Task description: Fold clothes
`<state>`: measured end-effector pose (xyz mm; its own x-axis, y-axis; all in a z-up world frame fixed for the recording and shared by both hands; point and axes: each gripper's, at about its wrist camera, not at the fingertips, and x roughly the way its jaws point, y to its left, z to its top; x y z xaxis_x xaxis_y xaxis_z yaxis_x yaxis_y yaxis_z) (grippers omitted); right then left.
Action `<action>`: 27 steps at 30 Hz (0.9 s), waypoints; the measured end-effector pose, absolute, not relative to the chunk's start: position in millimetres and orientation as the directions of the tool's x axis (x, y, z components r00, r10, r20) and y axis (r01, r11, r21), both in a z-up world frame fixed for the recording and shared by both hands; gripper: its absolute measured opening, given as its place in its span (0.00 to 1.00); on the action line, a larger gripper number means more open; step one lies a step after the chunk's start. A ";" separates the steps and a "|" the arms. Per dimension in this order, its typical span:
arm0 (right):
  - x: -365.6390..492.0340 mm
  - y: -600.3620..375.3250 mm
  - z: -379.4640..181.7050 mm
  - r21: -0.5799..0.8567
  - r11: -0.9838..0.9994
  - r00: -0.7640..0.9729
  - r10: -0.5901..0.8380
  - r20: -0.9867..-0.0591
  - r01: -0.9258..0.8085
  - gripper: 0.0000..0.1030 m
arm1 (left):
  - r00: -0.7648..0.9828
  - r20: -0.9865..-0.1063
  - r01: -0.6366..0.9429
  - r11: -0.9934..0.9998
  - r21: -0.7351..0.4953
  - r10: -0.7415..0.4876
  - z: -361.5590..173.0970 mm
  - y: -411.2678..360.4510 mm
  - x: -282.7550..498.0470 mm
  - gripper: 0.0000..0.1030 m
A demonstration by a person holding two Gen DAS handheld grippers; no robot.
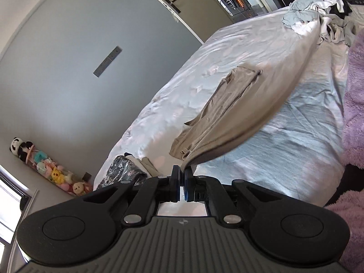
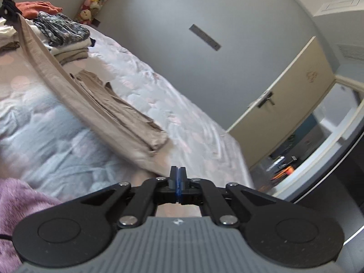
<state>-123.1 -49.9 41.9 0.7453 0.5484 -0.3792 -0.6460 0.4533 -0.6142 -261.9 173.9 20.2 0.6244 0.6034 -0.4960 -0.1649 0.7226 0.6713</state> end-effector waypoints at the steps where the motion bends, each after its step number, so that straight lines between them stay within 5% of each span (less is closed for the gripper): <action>1: -125.0 -56.9 44.8 -0.608 0.464 0.748 0.547 -0.376 -0.645 0.00 | 0.627 -0.499 -0.161 0.726 0.669 0.599 20.3 171.3 -265.6 0.01; 18: -127.1 20.2 -32.6 -0.251 0.081 0.250 0.582 -0.774 -0.965 0.06 | 0.558 -0.570 -0.095 0.730 0.677 0.602 -15.5 182.7 -247.2 0.01; 23: -130.9 72.1 -69.3 -0.183 -0.041 0.140 0.489 -0.861 -0.982 0.34 | 0.535 -0.596 -0.106 0.748 0.655 0.598 -20.0 198.2 -247.2 0.01; 27: -130.3 104.7 -96.7 -0.157 -0.105 0.104 0.392 -0.914 -0.982 0.37 | 0.524 -0.614 -0.120 0.765 0.633 0.590 -21.6 212.9 -246.8 0.01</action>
